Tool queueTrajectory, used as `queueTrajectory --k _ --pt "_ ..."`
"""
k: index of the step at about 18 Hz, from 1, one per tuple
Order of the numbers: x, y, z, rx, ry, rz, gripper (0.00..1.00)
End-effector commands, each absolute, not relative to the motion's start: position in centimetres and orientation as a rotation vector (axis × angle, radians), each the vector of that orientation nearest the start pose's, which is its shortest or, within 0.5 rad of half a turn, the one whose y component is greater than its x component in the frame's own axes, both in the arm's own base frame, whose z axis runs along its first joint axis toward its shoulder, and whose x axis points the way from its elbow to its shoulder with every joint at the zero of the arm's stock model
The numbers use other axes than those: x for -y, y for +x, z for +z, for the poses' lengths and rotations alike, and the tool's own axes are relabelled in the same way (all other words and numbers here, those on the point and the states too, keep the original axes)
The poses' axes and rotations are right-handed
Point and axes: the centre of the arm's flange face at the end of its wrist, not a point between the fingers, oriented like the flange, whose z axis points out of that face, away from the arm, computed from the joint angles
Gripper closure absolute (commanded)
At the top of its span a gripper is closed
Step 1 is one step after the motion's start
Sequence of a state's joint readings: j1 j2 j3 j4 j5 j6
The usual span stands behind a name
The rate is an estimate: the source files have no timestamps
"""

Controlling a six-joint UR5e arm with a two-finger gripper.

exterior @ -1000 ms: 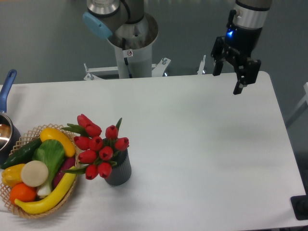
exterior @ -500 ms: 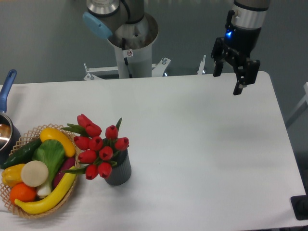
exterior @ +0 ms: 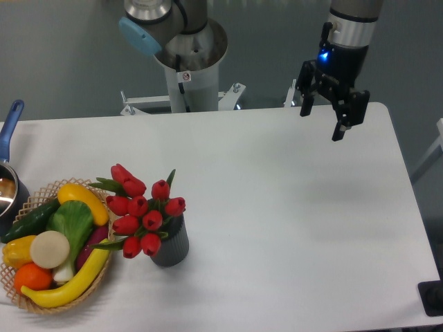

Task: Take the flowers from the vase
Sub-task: 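Move the open gripper toward the red tulip stems above the grey vase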

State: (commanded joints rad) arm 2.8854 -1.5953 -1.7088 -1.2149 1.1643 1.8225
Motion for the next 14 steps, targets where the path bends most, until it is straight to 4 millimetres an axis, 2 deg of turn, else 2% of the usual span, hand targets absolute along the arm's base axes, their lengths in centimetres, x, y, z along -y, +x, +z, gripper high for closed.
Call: queueTrajectory --k 3,5,8,10,14 --pt "-30.0 -44.7 44.3 -0.693 -2.605 0.221 0.00" --pt "-30.7 -44.3 44.4 -0.561 -2.560 0.169 0.00" --pt "-33.4 -42.0 43.1 -0.432 -2.493 0.039 0.00" --pt "-34.2 -41.4 42.7 -0.349 -2.493 -0.014 0.00" --pt "-36.2 -40.4 42.1 -0.322 -2.388 -0.106 0.00"
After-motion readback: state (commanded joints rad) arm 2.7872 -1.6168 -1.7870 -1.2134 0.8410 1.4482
